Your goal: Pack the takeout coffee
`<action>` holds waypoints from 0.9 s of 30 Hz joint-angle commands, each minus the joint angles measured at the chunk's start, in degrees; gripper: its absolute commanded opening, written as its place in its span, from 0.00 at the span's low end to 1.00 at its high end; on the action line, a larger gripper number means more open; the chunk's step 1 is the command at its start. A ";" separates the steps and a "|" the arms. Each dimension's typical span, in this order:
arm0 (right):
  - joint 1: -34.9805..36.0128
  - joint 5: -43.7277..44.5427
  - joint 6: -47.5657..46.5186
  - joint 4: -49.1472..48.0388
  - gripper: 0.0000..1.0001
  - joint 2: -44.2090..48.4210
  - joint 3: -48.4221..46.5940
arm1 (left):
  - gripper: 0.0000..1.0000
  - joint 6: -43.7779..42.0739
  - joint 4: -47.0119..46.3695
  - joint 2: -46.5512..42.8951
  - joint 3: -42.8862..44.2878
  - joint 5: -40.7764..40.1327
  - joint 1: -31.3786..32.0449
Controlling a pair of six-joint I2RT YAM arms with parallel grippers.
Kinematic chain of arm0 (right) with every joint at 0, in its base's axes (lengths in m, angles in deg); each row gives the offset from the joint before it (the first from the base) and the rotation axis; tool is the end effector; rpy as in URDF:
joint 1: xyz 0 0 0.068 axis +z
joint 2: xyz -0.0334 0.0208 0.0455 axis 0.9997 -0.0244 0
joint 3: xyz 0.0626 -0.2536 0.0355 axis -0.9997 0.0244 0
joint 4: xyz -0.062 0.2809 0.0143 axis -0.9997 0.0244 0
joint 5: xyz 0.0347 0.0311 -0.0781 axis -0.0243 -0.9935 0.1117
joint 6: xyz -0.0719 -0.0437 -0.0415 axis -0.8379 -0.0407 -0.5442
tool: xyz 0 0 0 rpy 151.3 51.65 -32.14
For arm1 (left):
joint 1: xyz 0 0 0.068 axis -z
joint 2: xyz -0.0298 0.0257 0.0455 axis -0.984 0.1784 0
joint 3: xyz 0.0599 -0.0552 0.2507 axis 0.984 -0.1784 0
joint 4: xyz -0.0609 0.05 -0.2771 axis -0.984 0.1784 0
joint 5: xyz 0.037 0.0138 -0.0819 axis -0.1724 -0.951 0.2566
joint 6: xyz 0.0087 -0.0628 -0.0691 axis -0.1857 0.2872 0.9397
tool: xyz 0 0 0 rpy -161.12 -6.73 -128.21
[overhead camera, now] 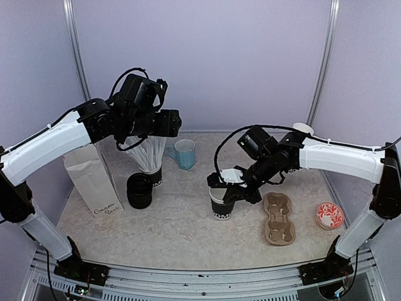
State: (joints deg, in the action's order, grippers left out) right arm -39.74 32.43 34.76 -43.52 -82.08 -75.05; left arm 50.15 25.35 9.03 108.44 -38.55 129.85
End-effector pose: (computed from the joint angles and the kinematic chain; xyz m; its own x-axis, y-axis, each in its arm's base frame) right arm 0.2204 0.3055 0.2172 0.1285 -0.7810 -0.6112 -0.9917 -0.1076 -0.0710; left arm 0.2921 -0.2938 0.3739 -0.4754 0.0496 -0.8783 0.3095 0.9440 -0.1142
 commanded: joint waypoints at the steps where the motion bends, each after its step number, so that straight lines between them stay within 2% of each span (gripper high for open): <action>1: 0.65 -1.05 0.21 -3.50 0.00 -1.31 1.27 | 0.73 0.39 7.25 -0.81 -2.66 1.03 0.83; 7: 0.71 1.11 1.05 -6.76 0.00 -2.05 4.47 | 0.58 3.44 17.01 0.93 -3.73 0.05 1.40; 19: 2.69 1.01 3.13 -11.21 0.00 -2.44 9.09 | 0.49 6.14 20.22 1.98 -9.18 2.40 1.93; 20: 2.85 1.00 3.10 -11.01 0.02 -2.41 9.07 | 0.48 6.43 20.31 2.24 -9.50 2.54 2.04; 23: 2.90 0.67 3.99 -9.97 0.18 -1.50 8.11 | 0.48 7.84 20.73 2.97 -10.39 3.22 2.08; 27: 2.88 -2.43 3.36 -4.36 0.32 1.21 4.32 | 0.48 9.27 21.52 4.66 -10.89 3.31 2.10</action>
State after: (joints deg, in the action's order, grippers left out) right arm -37.49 33.07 37.99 -52.50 -84.00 -67.29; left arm 57.05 45.35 12.02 98.41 -35.92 131.60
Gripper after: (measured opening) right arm 0.276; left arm 0.485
